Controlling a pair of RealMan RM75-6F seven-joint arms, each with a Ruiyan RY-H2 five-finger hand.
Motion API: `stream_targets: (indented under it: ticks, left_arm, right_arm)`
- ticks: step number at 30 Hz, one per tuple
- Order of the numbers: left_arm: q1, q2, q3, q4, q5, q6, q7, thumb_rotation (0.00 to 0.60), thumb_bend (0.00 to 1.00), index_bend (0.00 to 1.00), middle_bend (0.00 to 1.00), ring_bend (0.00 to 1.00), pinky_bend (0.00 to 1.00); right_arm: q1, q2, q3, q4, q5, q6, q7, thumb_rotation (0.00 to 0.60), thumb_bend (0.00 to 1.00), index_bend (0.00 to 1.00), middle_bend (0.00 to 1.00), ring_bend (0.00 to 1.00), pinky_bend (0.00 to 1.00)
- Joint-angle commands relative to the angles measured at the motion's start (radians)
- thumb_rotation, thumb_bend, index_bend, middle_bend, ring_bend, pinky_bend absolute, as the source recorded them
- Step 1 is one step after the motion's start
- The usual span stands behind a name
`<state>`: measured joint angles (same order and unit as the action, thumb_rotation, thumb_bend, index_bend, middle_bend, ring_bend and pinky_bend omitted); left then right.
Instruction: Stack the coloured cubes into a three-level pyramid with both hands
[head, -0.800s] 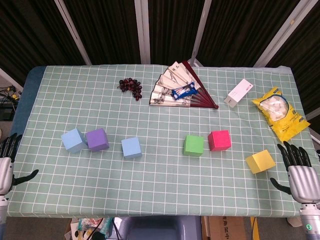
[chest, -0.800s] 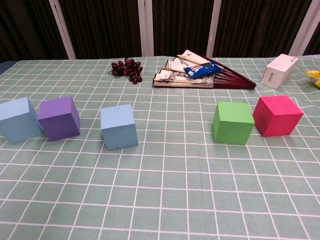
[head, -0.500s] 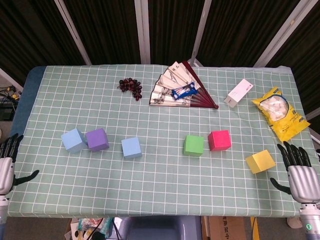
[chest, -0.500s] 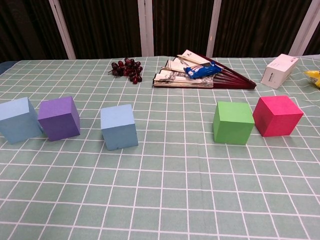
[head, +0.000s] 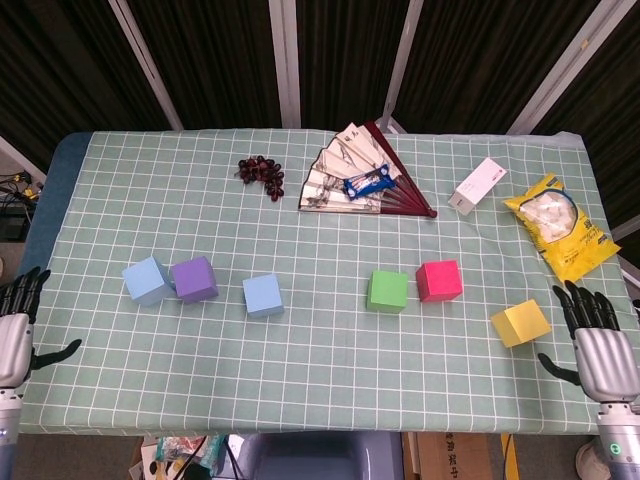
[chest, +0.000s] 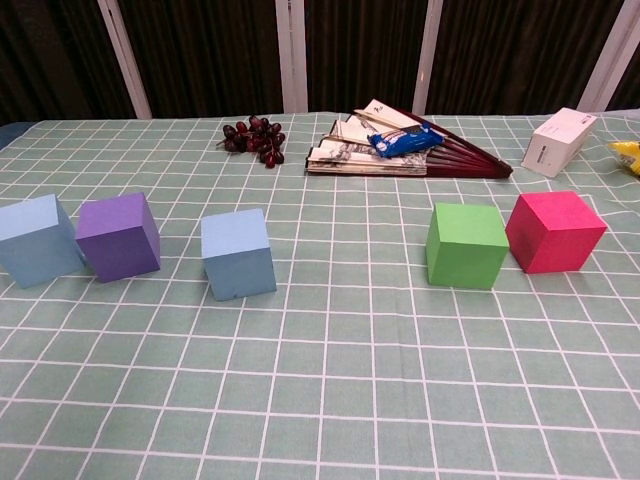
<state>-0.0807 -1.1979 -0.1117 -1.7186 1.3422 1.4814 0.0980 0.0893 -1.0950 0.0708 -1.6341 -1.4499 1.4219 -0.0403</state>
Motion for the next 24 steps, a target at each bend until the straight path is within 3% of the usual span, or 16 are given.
stream_targets:
  ticks: [1, 12, 19, 24]
  left_arm:
    - [-0.007, -0.006, -0.006, 0.002, -0.014, -0.010, 0.012, 0.600, 0.02, 0.00, 0.00, 0.02, 0.01]
    - [-0.007, 0.001, -0.004, -0.018, -0.024, -0.006, 0.058, 0.600, 0.04, 0.00, 0.00, 0.02, 0.01]
    - [-0.067, 0.008, -0.031, -0.091, -0.059, -0.062, 0.192, 0.600, 0.07, 0.00, 0.04, 0.02, 0.01]
    - [-0.162, -0.008, -0.076, -0.202, -0.144, -0.144, 0.371, 0.600, 0.07, 0.00, 0.08, 0.02, 0.01]
  right_arm:
    - [0.009, -0.007, 0.005, 0.004, 0.015, -0.016, -0.003, 0.600, 0.22, 0.00, 0.00, 0.00, 0.00]
    - [0.004, -0.003, -0.001, -0.008, 0.003, -0.006, 0.002, 0.600, 0.22, 0.00, 0.00, 0.00, 0.00]
    - [0.011, -0.004, 0.003, -0.012, 0.019, -0.022, 0.011, 0.600, 0.22, 0.00, 0.00, 0.00, 0.00]
    - [0.012, -0.003, 0.002, -0.018, 0.022, -0.027, 0.011, 0.600, 0.22, 0.00, 0.00, 0.00, 0.00]
